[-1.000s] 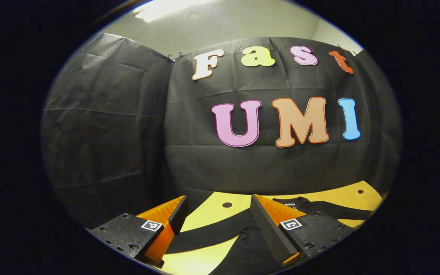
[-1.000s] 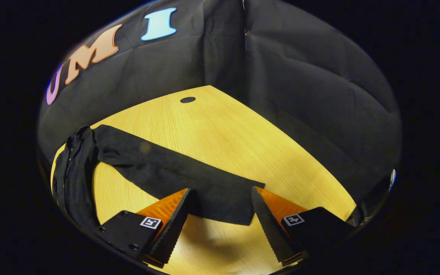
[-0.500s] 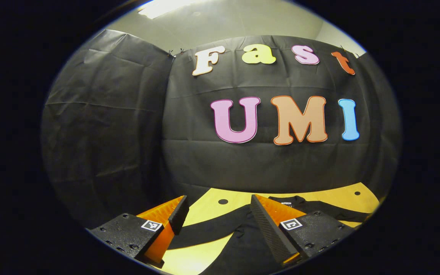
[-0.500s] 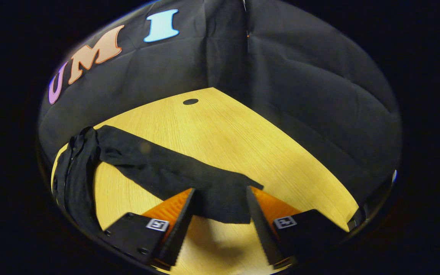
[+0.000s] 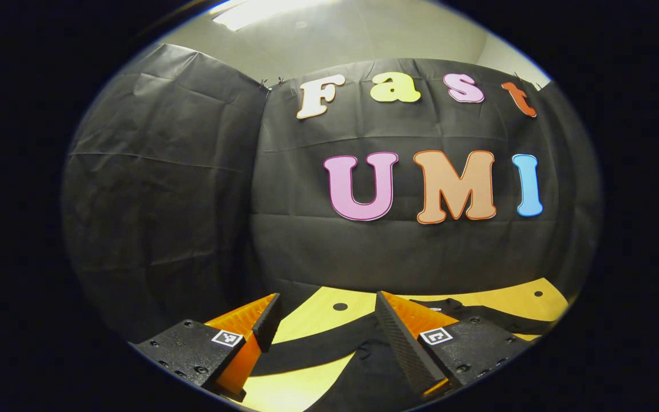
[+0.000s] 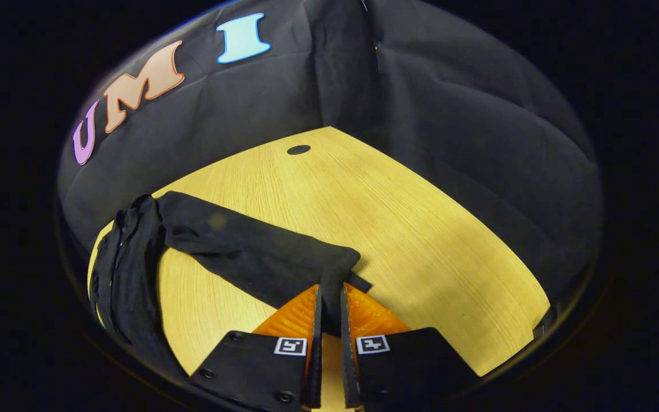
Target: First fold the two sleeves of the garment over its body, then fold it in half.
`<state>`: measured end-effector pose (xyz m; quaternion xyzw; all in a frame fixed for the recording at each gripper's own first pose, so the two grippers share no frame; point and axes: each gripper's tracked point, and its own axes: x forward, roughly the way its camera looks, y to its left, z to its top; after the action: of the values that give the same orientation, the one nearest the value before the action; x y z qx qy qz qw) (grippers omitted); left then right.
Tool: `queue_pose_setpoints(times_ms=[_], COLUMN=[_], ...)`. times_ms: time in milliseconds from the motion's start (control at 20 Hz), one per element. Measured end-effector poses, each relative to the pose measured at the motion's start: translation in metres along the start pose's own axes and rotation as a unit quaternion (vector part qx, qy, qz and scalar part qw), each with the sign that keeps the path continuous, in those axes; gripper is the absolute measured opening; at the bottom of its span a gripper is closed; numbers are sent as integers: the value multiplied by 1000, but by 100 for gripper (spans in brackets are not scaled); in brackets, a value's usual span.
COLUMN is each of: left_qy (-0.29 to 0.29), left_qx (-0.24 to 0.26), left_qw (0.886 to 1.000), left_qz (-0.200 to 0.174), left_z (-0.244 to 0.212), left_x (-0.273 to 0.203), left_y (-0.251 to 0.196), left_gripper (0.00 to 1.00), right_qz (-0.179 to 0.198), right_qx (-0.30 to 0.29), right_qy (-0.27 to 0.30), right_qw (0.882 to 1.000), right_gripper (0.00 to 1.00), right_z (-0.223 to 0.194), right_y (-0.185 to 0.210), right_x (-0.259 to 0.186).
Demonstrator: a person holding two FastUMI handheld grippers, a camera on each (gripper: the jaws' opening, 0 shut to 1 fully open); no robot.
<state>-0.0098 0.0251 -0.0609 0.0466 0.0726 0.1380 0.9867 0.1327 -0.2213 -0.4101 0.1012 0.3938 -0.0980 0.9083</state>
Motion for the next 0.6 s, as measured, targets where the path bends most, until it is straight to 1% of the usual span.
queue_pose_setpoints(times_ms=[150,250,300,350,400,450,550,600], left_qy=[2,4,5,7,9,10,15,19], left_qx=[2,3,3,3,2,0,-5,-6], left_qw=[1000,1000,1000,1000,1000,1000,999,999], left_qz=[6,13,16,20,23,26,31,36], left_z=[-1,-2,-5,-6,-7,-8,-13,-16], left_x=[-2,-4,-5,-7,-9,-11,-15,-17], left_y=[9,18,22,27,32,37,47,53], left_gripper=[98,98,98,98,98,98,98,98], right_qz=[-16,-15,-16,-17,-21,-18,4,20], right_qx=[-18,-18,-19,-27,-40,-50,-58,-61], right_qy=[-18,-39,-48,-58,-72,-90,-122,-137], right_qw=[1000,999,999,998,996,995,991,988], right_gripper=[17,17,14,17,17,17,17,14], right_z=[19,46,61,76,91,110,151,168], right_y=[0,10,16,23,30,42,82,106], right_x=[-10,-14,-15,-19,-25,-31,-44,-51])
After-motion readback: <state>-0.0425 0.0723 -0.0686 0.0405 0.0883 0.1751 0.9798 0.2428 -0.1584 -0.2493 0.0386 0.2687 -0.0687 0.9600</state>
